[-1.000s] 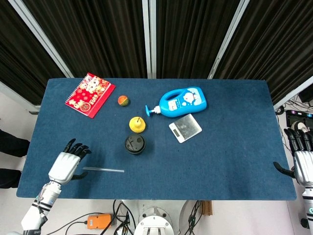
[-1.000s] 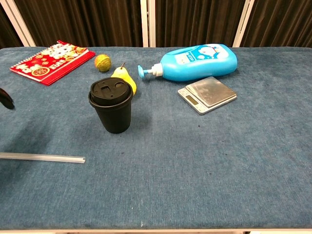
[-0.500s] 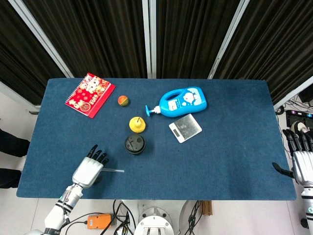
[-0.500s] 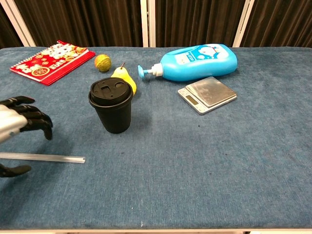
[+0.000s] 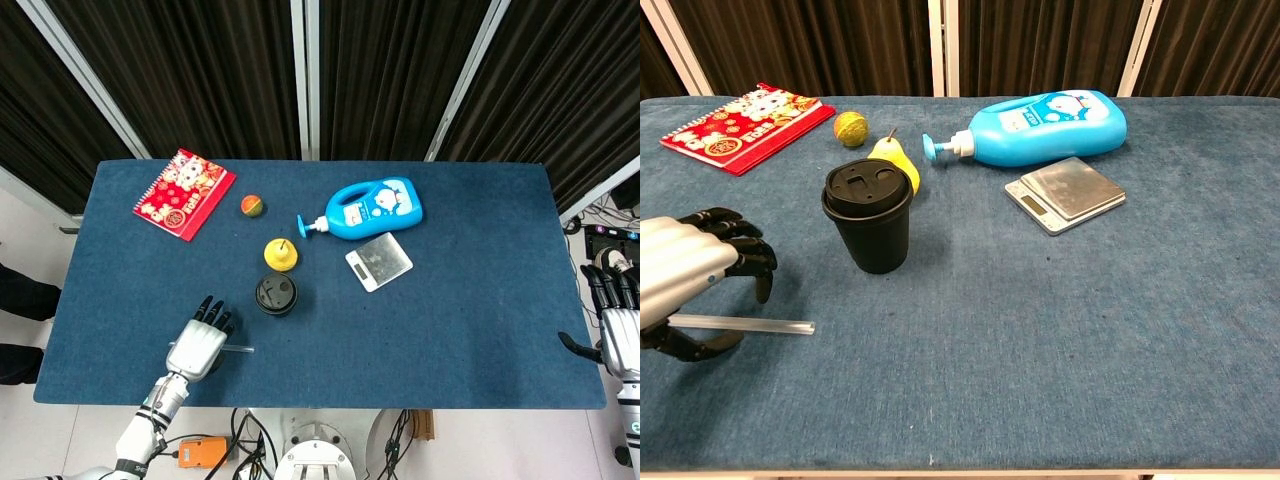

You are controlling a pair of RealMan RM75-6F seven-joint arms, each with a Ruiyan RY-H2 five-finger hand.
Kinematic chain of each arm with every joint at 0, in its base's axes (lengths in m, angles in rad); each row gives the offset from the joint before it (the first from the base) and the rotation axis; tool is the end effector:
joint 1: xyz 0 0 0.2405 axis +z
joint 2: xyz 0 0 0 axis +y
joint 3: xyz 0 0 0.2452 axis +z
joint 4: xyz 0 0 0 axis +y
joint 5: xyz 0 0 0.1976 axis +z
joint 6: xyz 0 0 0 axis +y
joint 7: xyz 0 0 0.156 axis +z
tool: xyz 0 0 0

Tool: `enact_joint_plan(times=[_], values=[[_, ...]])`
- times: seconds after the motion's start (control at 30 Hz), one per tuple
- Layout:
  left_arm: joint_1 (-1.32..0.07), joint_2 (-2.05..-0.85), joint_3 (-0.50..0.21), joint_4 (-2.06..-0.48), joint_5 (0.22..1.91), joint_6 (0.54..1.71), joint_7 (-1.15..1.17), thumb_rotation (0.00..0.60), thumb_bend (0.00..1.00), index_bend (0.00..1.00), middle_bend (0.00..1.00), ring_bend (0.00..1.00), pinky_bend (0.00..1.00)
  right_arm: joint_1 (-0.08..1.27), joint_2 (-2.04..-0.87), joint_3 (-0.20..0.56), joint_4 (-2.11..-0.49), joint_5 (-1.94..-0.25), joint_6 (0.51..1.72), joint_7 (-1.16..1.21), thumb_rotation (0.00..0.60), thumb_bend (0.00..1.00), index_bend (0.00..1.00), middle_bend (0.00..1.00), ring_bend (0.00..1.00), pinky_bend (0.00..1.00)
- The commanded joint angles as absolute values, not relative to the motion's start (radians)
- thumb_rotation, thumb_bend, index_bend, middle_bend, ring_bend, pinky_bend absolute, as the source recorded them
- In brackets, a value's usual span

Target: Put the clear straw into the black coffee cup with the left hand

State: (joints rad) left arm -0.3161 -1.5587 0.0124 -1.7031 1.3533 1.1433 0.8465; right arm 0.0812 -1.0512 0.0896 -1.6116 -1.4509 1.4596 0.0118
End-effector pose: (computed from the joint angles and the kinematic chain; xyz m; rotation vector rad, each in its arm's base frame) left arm -0.1900 0.2045 -0.0223 -1.9654 -0.7169 -0.6238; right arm -0.3060 -0.1981 0.1928 1.3444 -0.8704 0.8555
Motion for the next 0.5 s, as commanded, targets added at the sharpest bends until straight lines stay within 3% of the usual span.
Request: enact_joint_plan(times=[0.03,0.5], values=[[-0.322,-1.564,0.016,-1.698,1.342,1.139,0.847,0.6,0.29,0.44,0.21,0.04,0.05,0.083,-1.053,0.09,-1.609,-1.449,1.456,0.014,0.6,0.29,0.0,0.14,0.0,0.09],[-0.336,-1.573,0.03,-1.676,1.315,1.143,0.81,0.6,0.35,0.53,0.21,0.02,0.05,0.085,-1.055,0.088,-1.602,-1.441,1.442,0.024,0.6,0.29,0.0,0.14,0.0,0.08]])
